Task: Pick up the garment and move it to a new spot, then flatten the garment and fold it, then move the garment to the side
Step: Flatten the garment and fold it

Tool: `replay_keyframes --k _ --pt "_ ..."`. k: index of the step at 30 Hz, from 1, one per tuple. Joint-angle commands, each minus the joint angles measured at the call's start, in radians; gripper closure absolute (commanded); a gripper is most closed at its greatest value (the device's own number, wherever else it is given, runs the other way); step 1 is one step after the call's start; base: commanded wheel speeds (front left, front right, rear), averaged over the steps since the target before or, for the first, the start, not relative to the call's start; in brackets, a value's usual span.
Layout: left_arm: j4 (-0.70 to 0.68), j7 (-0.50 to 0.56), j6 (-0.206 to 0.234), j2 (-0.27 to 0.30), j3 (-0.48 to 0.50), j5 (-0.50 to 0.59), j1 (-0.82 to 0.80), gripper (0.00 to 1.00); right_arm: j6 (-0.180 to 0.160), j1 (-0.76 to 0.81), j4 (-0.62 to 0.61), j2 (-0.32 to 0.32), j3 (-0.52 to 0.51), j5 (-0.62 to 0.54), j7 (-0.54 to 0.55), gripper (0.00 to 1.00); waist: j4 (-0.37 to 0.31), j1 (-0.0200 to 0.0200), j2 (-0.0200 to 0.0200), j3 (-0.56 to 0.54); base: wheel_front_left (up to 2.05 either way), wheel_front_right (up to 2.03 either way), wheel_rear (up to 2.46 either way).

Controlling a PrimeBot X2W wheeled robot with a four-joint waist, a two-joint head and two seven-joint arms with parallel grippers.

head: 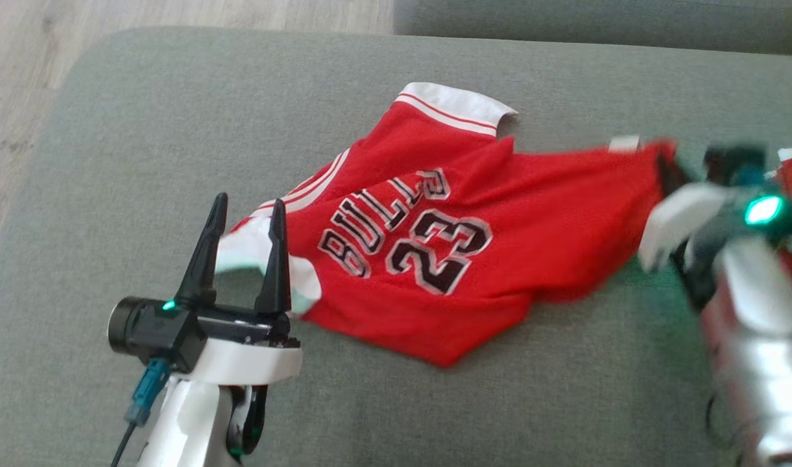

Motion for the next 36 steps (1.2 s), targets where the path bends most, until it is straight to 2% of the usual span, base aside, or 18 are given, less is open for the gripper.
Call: replay_keyframes --k 1,10,14,18,19,20,23,29,36 --pt "-0.038 -0.005 -0.003 0.0 0.042 0.011 -0.037 0.0 -0.001 -0.083 -0.052 -0.022 0.043 -0.004 -0.01 1.0 0.006 0.0 0.0 0.004 0.0 0.0 0.0" --pt "-0.045 -0.005 -0.013 -0.013 0.035 0.003 -0.053 0.0 -0.001 -0.245 -0.111 -0.154 0.198 0.043 0.036 1.0 0.06 0.0 0.0 0.043 0.0 0.0 0.0" --pt "-0.043 -0.005 -0.018 -0.016 0.022 -0.003 -0.067 0.0 -0.001 -0.337 -0.083 -0.227 0.243 0.028 0.053 1.0 0.107 0.0 0.0 0.071 0.0 0.0 0.0" --pt "-0.041 -0.005 -0.016 -0.017 0.002 -0.016 -0.086 0.0 -0.001 -0.417 -0.014 -0.264 0.263 -0.016 0.044 1.0 0.157 0.0 0.0 0.095 0.0 0.0 0.0" --pt "-0.041 -0.005 -0.013 -0.017 -0.002 -0.02 -0.088 0.0 -0.001 -0.427 0.004 -0.265 0.269 -0.024 0.038 0.97 0.164 0.0 0.0 0.098 0.0 0.0 0.0" --pt "-0.041 -0.005 -0.011 -0.017 -0.005 -0.023 -0.09 0.0 -0.001 -0.436 0.021 -0.259 0.27 -0.023 0.028 0.0 0.168 0.0 0.0 0.1 0.0 0.0 0.0" --pt "-0.043 -0.005 -0.001 -0.017 -0.013 -0.028 -0.089 0.0 -0.001 -0.456 0.08 -0.24 0.264 -0.015 -0.036 0.0 0.171 0.0 0.0 0.1 0.0 0.0 0.0" --pt "-0.044 -0.005 0.001 -0.017 -0.004 -0.015 -0.084 0.0 -0.001 -0.441 0.113 -0.205 0.258 0.01 -0.142 0.0 0.128 0.0 0.0 0.078 0.0 0.0 0.0" --pt "-0.051 -0.005 -0.004 -0.017 0.014 0.001 -0.069 0.0 -0.001 -0.356 0.056 -0.174 0.237 0.104 -0.235 0.0 0.02 0.0 0.0 0.019 0.0 0.0 0.0"
